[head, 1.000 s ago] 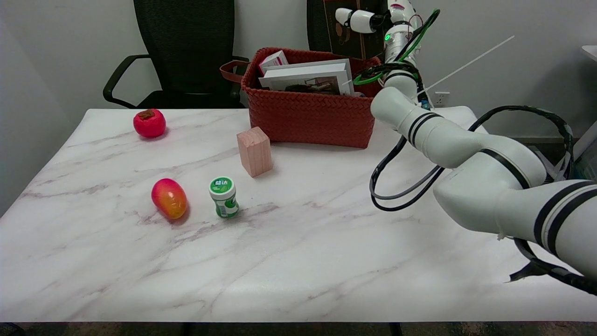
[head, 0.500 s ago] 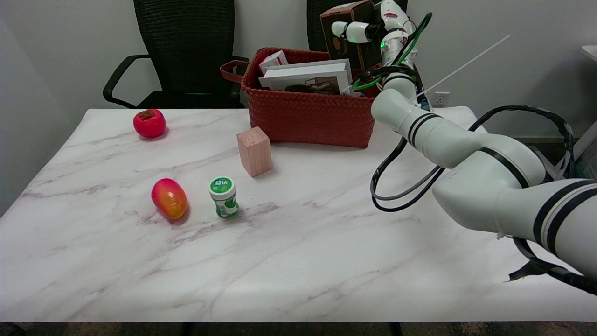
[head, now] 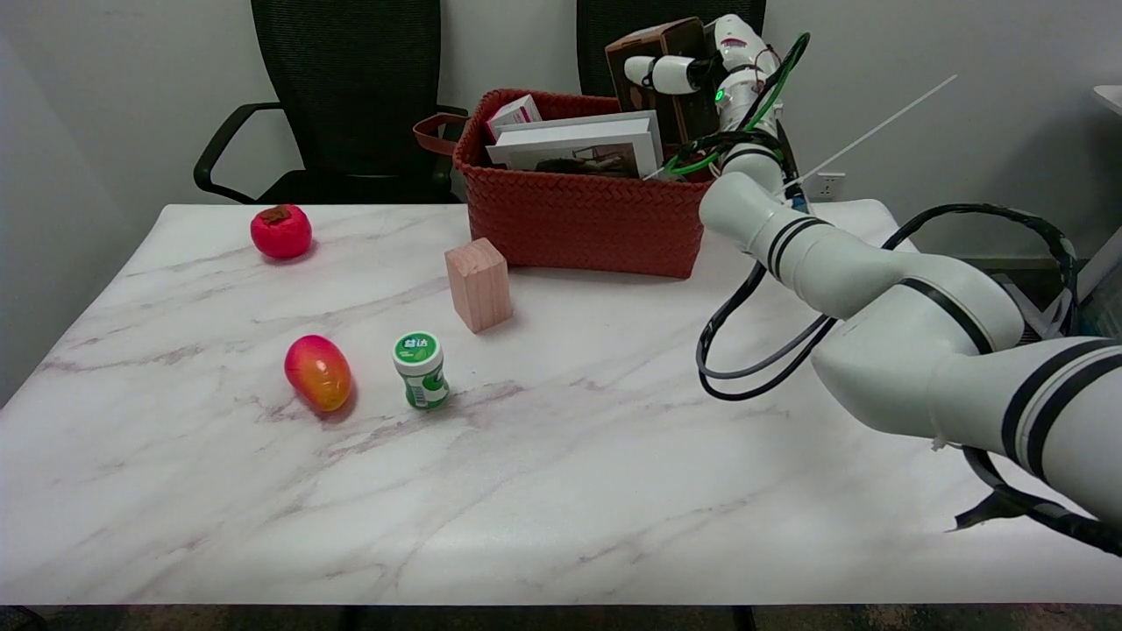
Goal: Place the brown paper box into the brown storage basket.
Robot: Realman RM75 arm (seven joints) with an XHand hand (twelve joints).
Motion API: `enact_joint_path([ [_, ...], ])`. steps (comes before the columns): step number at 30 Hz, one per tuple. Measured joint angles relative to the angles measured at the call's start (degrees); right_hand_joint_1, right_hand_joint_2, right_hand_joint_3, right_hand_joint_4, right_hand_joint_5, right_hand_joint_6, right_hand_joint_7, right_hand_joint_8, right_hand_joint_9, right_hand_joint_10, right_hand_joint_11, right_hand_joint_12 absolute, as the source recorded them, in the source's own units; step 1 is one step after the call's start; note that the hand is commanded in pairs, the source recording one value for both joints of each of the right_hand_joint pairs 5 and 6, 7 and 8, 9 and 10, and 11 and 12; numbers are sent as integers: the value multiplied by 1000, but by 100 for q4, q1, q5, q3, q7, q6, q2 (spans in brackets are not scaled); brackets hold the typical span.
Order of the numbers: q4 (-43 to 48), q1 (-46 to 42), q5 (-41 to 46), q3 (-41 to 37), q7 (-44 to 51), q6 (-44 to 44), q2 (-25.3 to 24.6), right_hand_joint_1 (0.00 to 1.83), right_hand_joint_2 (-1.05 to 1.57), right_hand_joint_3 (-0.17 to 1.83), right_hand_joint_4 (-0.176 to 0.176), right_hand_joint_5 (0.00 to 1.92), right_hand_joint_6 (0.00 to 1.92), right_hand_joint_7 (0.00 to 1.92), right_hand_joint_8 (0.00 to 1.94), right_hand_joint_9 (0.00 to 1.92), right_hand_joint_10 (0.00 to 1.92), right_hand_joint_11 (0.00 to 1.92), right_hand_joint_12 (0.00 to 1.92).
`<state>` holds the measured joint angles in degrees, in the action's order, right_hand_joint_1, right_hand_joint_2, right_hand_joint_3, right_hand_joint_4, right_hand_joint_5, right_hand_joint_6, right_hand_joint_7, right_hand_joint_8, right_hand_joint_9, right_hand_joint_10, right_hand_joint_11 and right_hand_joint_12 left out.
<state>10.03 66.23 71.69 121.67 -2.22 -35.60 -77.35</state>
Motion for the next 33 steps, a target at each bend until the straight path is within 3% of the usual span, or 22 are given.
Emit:
enact_joint_path([
  [1,-5,-3,4,-10,8,14,2,882,665,112,0,0,0,556,556,358,358,192,192],
  [4,-9,-15,44,-31,25,58,5,819,560,-76,0,0,0,189,189,147,147,104,104],
  [7,-10,-24,130,-46,37,97,6,800,544,-171,0,0,0,78,78,79,79,65,65],
  [17,66,-75,445,-78,62,205,-6,774,509,-174,0,0,0,12,12,8,8,0,0],
  [25,360,-192,639,-95,69,204,39,801,505,-175,0,0,0,232,232,192,192,114,114],
  [33,1447,-560,971,-199,71,28,278,890,490,-48,0,0,0,310,310,270,270,201,201],
])
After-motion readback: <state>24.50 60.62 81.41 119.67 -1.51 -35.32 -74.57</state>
